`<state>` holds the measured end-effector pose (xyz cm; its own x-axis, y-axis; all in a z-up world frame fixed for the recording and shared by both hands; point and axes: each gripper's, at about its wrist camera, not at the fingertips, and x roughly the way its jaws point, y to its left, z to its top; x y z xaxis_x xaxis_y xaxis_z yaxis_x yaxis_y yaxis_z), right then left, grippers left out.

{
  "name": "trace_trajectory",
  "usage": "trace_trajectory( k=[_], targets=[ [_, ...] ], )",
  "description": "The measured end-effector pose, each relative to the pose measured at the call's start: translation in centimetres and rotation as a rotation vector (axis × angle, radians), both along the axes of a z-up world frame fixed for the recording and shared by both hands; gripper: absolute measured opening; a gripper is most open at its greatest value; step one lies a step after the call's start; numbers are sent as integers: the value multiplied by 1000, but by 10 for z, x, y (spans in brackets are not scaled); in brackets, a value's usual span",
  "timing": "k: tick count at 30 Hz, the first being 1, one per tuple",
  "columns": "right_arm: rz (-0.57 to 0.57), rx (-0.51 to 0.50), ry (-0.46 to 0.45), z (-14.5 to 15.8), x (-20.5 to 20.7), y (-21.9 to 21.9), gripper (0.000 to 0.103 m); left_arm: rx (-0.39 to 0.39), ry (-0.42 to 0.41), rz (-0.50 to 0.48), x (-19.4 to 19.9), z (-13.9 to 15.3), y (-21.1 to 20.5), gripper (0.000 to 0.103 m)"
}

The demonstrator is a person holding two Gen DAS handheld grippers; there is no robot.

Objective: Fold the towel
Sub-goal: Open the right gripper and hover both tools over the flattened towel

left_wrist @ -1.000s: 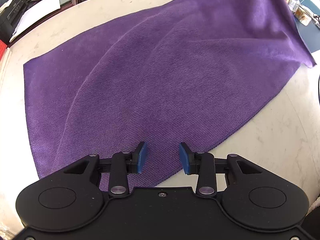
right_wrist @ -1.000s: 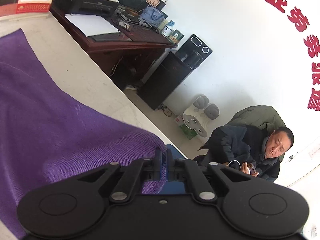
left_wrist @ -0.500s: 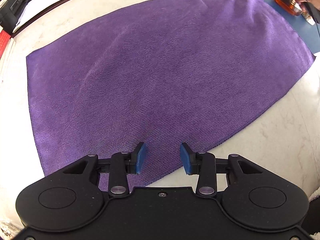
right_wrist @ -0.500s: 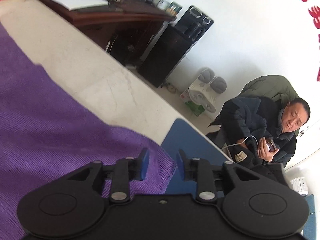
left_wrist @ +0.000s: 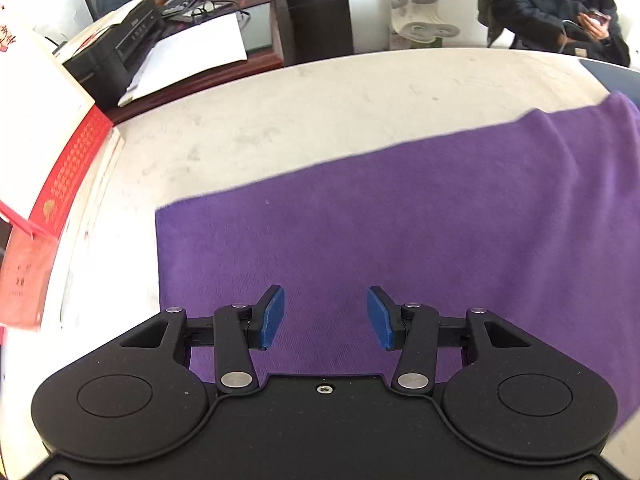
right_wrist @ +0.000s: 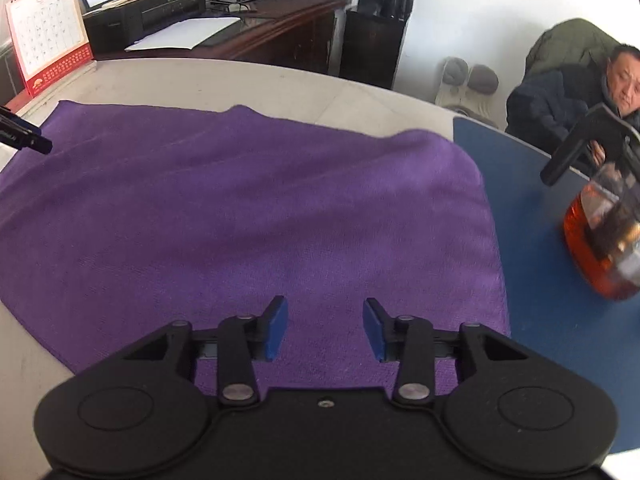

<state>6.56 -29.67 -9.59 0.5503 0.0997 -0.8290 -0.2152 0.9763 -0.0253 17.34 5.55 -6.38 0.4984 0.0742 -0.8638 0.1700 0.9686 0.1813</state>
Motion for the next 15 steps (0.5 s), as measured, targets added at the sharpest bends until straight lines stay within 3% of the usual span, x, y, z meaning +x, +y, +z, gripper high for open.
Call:
trace_trajectory(
  k=[3, 7, 15],
  targets=[
    [-43, 36, 15, -5, 0, -4, 38, 20, -8, 24, 1, -8, 8, 49],
    [-69, 40, 38, -4, 2, -3, 39, -34, -8, 89, -4, -10, 29, 60],
    [-61, 59, 105, 3, -17, 19, 40, -49, -22, 163, -5, -11, 63, 62]
  ],
)
